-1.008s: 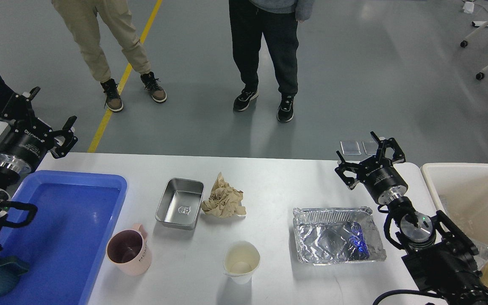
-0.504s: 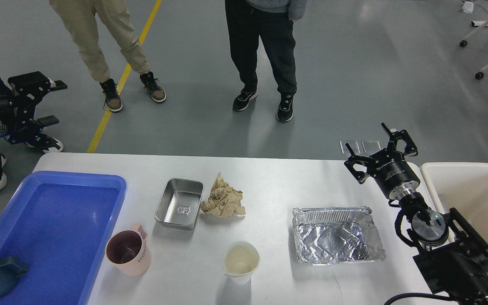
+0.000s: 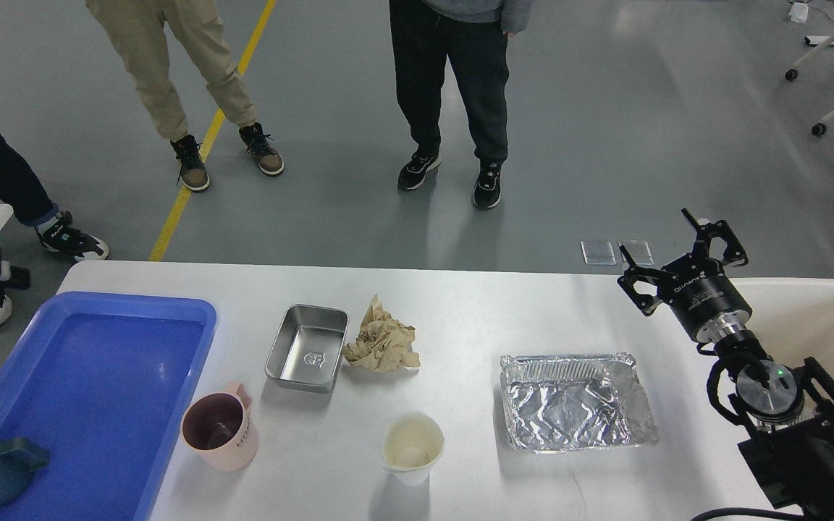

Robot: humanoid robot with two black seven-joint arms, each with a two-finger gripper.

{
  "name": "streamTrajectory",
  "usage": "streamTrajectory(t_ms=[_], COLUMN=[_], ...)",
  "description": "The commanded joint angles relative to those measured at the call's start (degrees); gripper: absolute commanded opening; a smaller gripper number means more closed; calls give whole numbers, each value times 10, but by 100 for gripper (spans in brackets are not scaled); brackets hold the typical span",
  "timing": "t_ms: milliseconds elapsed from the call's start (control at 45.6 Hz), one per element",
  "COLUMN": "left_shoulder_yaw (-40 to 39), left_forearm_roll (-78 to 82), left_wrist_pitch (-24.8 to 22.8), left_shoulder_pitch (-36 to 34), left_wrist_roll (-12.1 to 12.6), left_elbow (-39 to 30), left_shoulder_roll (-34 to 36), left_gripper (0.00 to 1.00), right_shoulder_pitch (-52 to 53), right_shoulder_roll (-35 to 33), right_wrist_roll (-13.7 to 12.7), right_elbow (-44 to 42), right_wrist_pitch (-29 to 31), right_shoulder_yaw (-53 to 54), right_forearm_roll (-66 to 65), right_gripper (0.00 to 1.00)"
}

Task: Tidy desktop
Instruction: 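Move the left gripper down toward the pink mug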

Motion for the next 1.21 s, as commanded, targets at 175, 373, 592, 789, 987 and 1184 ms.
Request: streamTrajectory(t_ms=[175, 373, 592, 789, 987, 1184], left_shoulder_yaw=[-2, 8, 8, 7, 7, 8], left_forearm_roll=[28, 30, 31, 29, 28, 27], left_wrist_pitch=[-2, -2, -2, -2, -2, -2], left_shoulder_pitch=[-81, -66, -7, 28, 62, 80], left_wrist_roll=[0, 1, 47, 96, 101, 119], left_elbow=[9, 9, 9, 10, 14, 32], left_shoulder_roll=[30, -22, -84, -155, -217, -268], left_gripper=[100, 100, 100, 100, 100, 100], right_shoulder_pitch=[-1, -1, -4, -5, -6, -6], right_shoulder_roll=[-5, -5, -5, -8, -23, -38], right_wrist_roll=[0, 0, 0, 0, 0, 0], right_elbow=[1, 1, 1, 1, 0, 0], right_wrist_pitch=[2, 1, 1, 0, -1, -2], right_shoulder_yaw=[0, 0, 0, 0, 0, 0], right_forearm_roll=[0, 0, -1, -2, -2, -2], right_gripper=[100, 100, 100, 100, 100, 100])
